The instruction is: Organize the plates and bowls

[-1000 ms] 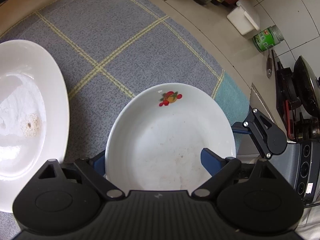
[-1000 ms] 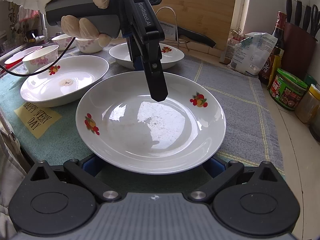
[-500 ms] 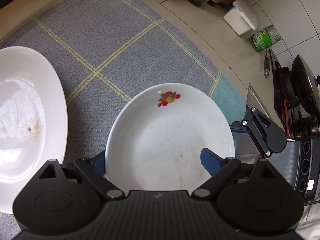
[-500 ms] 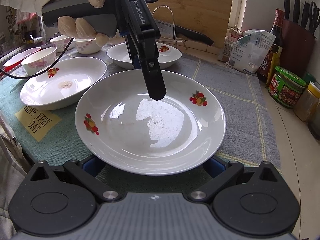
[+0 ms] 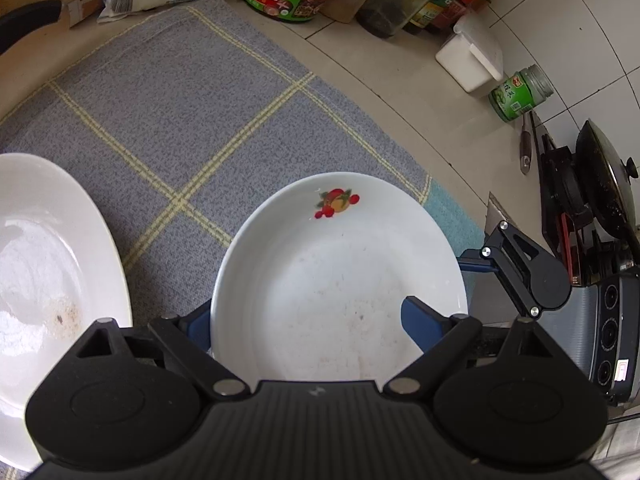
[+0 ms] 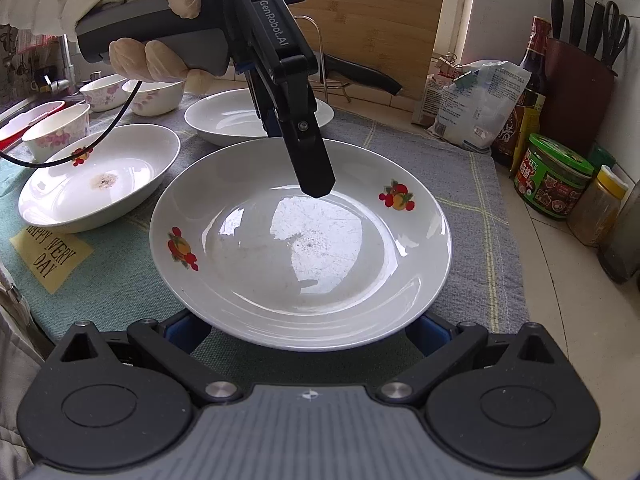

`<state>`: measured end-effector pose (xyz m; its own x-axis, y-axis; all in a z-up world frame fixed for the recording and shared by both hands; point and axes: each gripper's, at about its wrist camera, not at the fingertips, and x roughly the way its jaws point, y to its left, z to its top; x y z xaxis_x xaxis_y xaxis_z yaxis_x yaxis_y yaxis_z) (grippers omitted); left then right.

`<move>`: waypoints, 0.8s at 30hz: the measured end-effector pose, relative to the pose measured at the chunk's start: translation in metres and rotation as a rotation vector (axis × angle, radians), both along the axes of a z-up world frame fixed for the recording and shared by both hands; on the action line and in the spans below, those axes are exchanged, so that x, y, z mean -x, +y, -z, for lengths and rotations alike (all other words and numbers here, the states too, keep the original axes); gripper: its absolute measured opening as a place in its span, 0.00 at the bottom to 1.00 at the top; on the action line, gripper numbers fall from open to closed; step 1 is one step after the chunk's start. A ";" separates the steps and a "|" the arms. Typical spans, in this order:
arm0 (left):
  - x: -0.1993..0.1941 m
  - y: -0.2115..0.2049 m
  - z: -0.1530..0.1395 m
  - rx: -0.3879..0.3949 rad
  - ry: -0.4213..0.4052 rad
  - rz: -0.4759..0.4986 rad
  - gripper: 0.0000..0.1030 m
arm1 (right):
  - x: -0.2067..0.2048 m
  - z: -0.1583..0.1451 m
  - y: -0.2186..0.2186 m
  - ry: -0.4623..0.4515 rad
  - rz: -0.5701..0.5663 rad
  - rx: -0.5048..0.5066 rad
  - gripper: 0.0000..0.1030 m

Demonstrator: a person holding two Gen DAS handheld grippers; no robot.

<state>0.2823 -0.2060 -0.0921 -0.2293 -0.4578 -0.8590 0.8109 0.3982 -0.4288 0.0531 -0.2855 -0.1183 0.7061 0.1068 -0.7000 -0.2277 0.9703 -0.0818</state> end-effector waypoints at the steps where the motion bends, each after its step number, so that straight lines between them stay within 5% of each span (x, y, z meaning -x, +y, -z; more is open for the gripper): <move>1: -0.001 -0.003 -0.001 0.005 -0.004 0.001 0.89 | -0.001 0.000 -0.002 -0.001 0.004 0.002 1.00; 24: -0.034 -0.064 0.001 0.060 -0.066 0.014 0.89 | -0.044 0.001 -0.053 -0.023 0.077 0.044 1.00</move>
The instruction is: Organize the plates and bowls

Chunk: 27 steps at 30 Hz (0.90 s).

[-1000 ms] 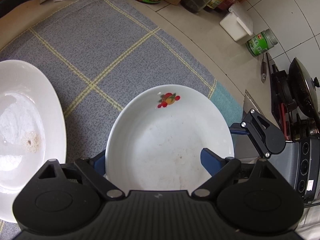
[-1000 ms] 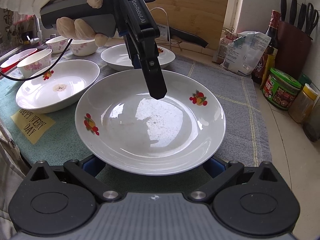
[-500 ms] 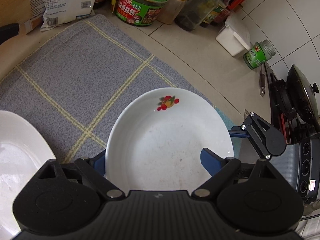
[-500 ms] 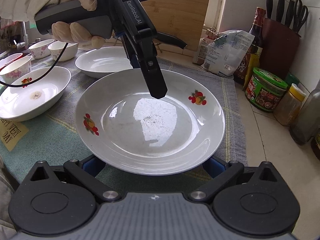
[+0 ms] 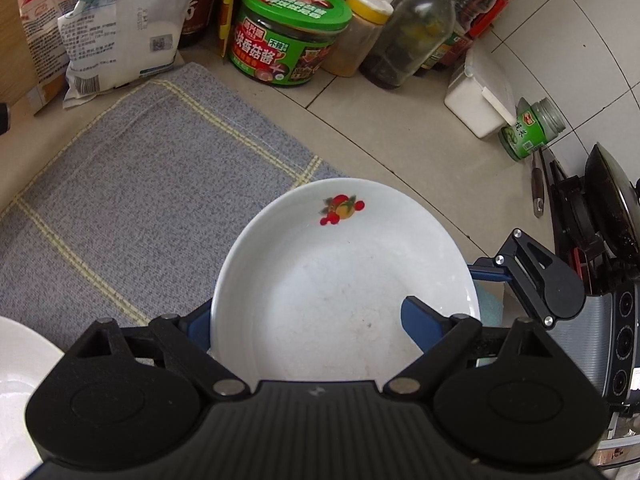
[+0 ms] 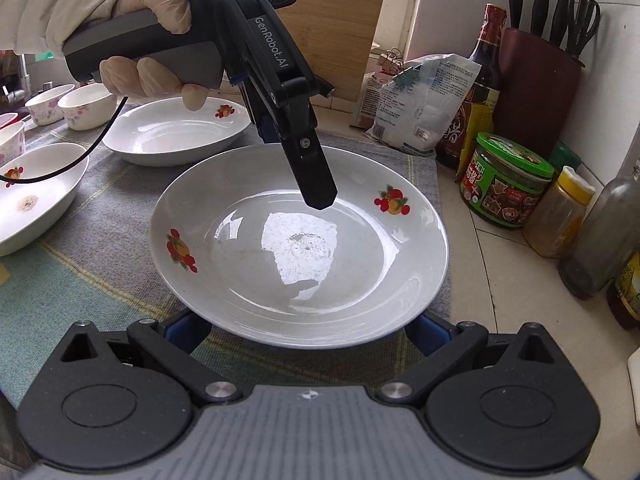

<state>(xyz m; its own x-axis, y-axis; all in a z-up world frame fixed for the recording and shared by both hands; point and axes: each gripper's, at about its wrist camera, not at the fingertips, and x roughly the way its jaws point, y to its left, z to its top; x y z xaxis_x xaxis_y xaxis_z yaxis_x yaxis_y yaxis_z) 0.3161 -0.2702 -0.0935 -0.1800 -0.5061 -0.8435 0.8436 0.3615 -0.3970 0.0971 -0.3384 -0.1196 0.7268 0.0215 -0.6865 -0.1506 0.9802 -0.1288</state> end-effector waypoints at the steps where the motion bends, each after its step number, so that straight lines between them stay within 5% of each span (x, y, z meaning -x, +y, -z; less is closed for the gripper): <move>1: -0.001 -0.002 0.001 0.001 -0.001 0.001 0.89 | -0.002 0.001 -0.001 0.000 0.003 0.001 1.00; 27: -0.011 -0.023 0.023 0.022 -0.053 -0.007 0.90 | -0.016 0.012 -0.011 0.018 0.065 -0.017 1.00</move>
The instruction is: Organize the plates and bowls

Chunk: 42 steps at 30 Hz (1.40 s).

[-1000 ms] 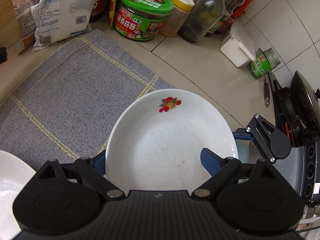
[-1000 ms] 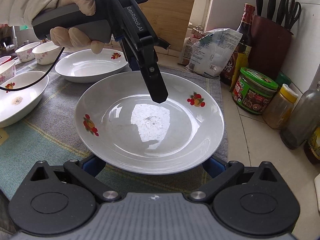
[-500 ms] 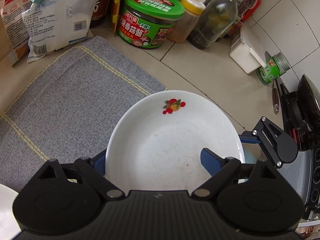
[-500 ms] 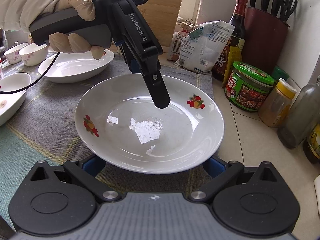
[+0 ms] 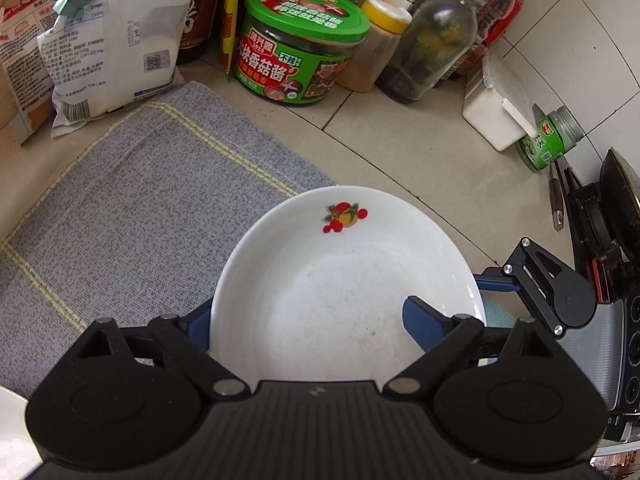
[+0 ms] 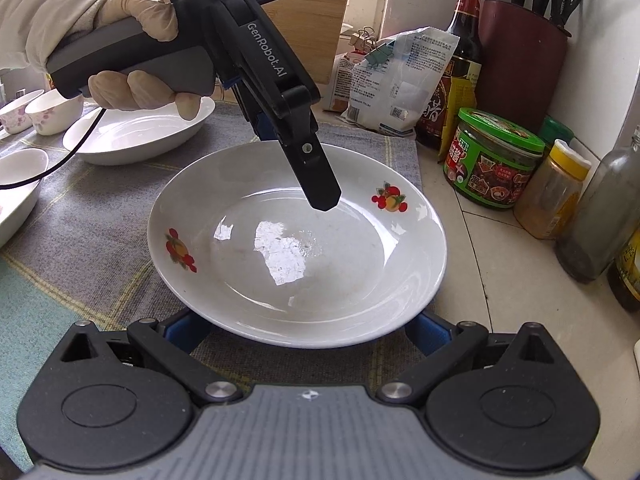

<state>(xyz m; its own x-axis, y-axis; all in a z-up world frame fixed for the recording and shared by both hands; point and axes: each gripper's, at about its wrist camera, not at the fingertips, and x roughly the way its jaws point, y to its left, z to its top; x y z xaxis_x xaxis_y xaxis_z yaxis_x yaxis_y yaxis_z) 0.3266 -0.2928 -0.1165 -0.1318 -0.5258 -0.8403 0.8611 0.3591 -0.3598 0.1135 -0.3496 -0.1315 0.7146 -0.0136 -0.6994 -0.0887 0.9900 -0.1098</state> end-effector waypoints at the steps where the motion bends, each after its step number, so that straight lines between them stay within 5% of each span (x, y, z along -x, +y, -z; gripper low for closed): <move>1: 0.000 0.001 0.000 -0.001 -0.004 -0.006 0.91 | 0.000 0.000 0.001 0.002 0.003 0.000 1.00; 11: 0.016 0.036 -0.017 0.017 -0.104 -0.093 0.91 | 0.013 -0.007 0.006 0.018 0.104 -0.012 1.00; 21: 0.080 0.098 -0.065 0.154 -0.337 -0.219 0.94 | 0.035 -0.019 0.027 0.009 0.193 -0.035 1.00; 29: 0.139 0.147 -0.079 0.223 -0.480 -0.332 0.97 | 0.052 -0.014 0.052 0.029 0.150 -0.003 1.00; 35: 0.184 0.174 -0.074 0.180 -0.589 -0.416 0.97 | 0.058 -0.008 0.064 0.052 0.108 -0.042 1.00; 42: 0.218 0.214 -0.069 0.170 -0.617 -0.552 0.97 | 0.056 -0.013 0.088 0.053 0.053 -0.063 1.00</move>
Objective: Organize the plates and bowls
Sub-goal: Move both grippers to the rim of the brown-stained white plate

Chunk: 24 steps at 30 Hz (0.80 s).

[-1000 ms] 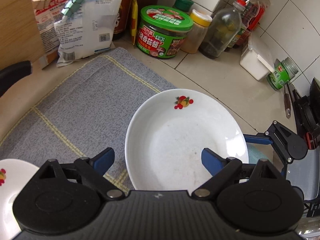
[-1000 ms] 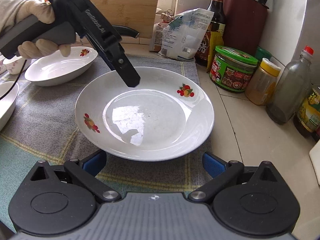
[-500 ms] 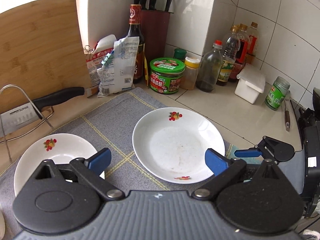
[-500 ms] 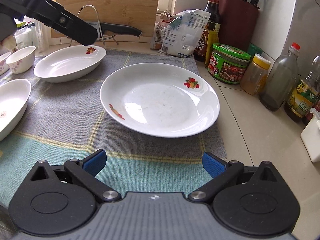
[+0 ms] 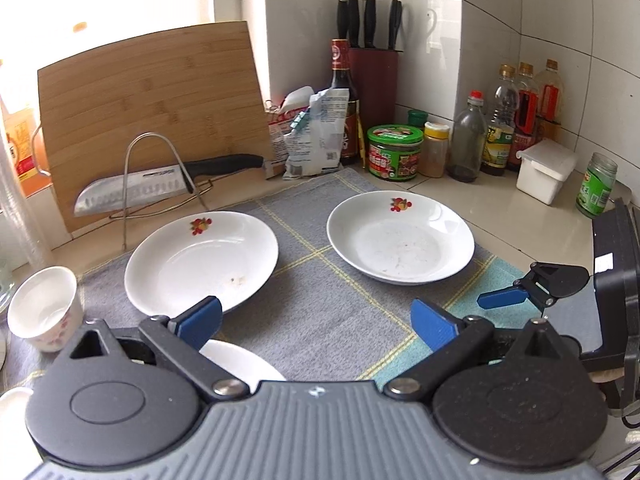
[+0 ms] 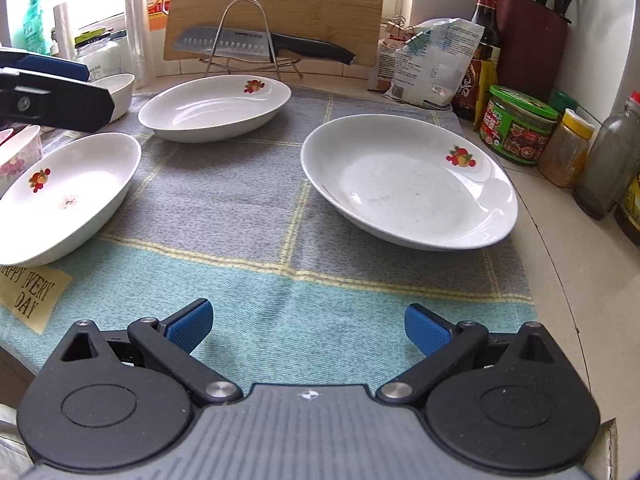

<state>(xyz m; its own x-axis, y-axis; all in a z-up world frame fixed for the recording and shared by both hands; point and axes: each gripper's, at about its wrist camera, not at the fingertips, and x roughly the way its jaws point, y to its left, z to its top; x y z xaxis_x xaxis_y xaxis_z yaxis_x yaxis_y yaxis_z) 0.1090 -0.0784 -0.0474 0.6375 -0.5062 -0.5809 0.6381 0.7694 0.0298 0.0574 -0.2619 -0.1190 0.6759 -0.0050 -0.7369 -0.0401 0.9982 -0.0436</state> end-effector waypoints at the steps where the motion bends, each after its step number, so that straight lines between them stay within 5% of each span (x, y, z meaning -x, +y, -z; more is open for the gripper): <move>1: 0.002 0.005 0.001 -0.003 -0.004 -0.013 0.97 | -0.001 -0.001 0.004 -0.001 -0.009 0.001 1.00; 7: 0.019 0.042 0.006 -0.046 -0.059 -0.032 0.98 | -0.010 -0.003 0.036 0.000 -0.034 0.019 1.00; 24: 0.038 0.152 0.046 -0.041 0.009 -0.076 0.98 | -0.022 -0.026 0.088 0.025 0.047 -0.029 1.00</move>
<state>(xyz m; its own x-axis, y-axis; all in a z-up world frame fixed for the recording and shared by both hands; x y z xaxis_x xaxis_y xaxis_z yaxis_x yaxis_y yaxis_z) 0.0710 0.0738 -0.0939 0.6678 -0.4323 -0.6059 0.5781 0.8140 0.0563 0.0795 -0.1734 -0.0927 0.6569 -0.0151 -0.7538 0.0061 0.9999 -0.0147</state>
